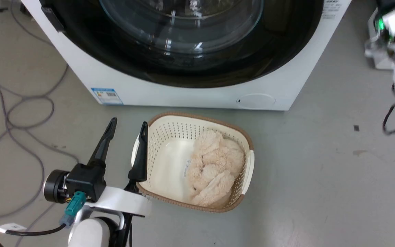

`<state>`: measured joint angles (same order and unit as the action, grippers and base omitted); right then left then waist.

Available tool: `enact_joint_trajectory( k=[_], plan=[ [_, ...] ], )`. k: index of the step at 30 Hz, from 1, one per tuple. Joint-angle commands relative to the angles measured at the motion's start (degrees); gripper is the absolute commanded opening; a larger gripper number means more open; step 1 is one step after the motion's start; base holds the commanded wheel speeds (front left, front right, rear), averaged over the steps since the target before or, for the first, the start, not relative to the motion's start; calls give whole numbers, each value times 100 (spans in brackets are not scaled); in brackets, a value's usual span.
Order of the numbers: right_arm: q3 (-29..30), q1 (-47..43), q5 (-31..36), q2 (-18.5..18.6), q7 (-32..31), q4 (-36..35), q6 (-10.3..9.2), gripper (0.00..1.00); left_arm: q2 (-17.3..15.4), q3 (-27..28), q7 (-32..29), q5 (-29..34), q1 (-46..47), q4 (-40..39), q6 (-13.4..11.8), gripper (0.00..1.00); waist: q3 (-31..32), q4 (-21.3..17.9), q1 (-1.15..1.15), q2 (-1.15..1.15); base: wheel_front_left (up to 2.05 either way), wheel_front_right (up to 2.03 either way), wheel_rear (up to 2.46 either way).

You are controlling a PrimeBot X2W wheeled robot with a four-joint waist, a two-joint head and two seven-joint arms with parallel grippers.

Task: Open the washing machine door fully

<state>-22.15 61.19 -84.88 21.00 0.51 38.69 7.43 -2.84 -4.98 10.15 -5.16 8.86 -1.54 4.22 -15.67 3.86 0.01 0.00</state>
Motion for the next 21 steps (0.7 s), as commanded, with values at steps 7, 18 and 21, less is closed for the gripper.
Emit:
enact_joint_trajectory(
  k=[7,18,21],
  plan=[
    [-1156,1620,-438,81,-755,1288,5,0,-4,-21,133,-39,225,-109,63,100,-345,58,-1,0,0,0,0],
    [-2275,2907,-976,-5,-1870,2283,5,0,-4,-84,264,-132,406,-124,98,100,-595,72,-1,0,0,0,0],
    [-2542,3129,-1123,-25,-2076,2462,5,0,-4,-118,300,-179,433,-107,89,100,-635,81,-1,0,0,0,0]
  ],
)
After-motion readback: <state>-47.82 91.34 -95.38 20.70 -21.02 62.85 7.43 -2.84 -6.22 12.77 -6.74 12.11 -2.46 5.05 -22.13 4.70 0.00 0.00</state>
